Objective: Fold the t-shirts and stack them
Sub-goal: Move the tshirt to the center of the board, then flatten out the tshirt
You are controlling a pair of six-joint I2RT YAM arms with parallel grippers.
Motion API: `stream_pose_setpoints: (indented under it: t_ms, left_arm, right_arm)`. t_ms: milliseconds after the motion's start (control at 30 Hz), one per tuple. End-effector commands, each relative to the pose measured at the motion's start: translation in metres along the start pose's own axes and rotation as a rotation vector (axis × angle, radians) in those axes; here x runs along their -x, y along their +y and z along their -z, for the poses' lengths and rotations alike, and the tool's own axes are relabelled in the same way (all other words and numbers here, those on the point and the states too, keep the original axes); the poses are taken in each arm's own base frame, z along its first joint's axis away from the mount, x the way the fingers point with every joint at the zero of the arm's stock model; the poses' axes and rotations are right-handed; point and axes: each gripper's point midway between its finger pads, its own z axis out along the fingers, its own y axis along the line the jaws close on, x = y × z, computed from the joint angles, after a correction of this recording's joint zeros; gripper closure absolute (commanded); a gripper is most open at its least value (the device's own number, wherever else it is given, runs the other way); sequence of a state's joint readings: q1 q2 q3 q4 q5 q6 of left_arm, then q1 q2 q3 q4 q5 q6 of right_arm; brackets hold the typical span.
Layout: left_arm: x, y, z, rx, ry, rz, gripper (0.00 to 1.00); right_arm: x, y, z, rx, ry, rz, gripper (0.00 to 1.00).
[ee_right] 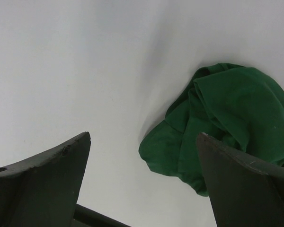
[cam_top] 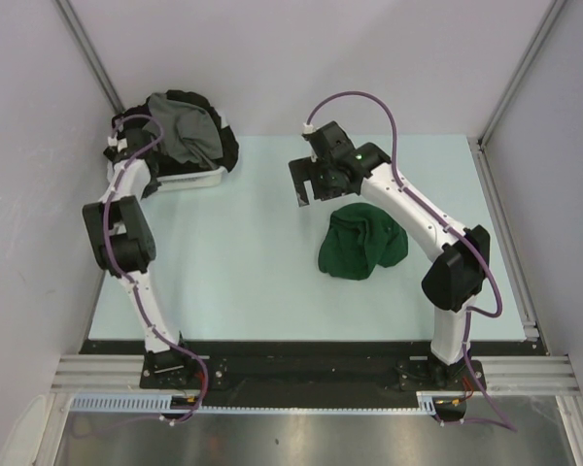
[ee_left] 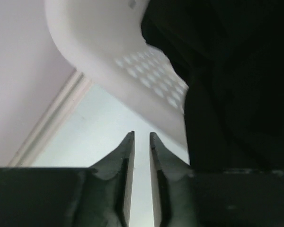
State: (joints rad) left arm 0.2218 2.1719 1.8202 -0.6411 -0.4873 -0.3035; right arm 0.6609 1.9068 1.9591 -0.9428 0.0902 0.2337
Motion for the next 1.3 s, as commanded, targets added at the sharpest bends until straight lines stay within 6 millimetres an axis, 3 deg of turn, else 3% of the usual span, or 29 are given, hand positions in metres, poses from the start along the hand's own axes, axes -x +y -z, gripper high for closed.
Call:
stream_pose_setpoints:
  t_ms: [0,33,67,133,267,300,500,633,733,1033,1267]
  left_arm:
    - [0.056,-0.013,0.074,-0.202,-0.219,0.09,0.7]
    - [0.052,-0.01,0.079,-0.204,-0.219,0.083,0.66]
    - [0.063,-0.001,0.098,-0.212,-0.26,0.098,0.6]
    - [0.066,0.006,0.111,-0.212,-0.277,0.097,0.55]
    - [0.065,0.014,0.141,-0.256,-0.267,0.093,0.53]
    - [0.066,0.014,0.156,-0.288,-0.278,0.101,0.53]
    - [0.026,-0.01,0.214,-0.462,-0.243,0.018,0.53]
    - [0.019,-0.007,0.267,-0.592,-0.315,0.043,0.51]
    - [0.015,-0.007,0.287,-0.651,-0.316,0.052,0.51]
    - [-0.003,-0.016,0.317,-0.839,-0.332,0.13,0.48]
    - [-0.005,-0.024,0.336,-0.926,-0.34,0.11,0.43]
  right_arm:
    - [0.032,-0.004,0.013,0.003,-0.113,-0.017,0.01]
    - [0.034,-0.004,0.015,0.002,-0.121,-0.016,0.0]
    - [0.036,-0.005,0.015,0.006,-0.131,-0.018,0.0]
    - [0.039,-0.008,0.016,0.005,-0.139,-0.018,0.0]
    - [0.037,-0.016,0.017,-0.018,-0.136,-0.017,0.0]
    - [0.034,-0.019,0.015,-0.031,-0.128,-0.02,0.0]
    - [0.007,-0.047,0.0,-0.154,-0.053,-0.037,0.0]
    - [-0.032,-0.059,-0.011,-0.227,0.07,-0.077,0.0]
    - [-0.059,-0.067,-0.009,-0.277,0.13,-0.109,0.0]
    - [-0.127,-0.068,0.005,-0.328,0.305,-0.092,0.02]
    - [-0.161,-0.075,-0.002,-0.365,0.384,-0.064,0.03]
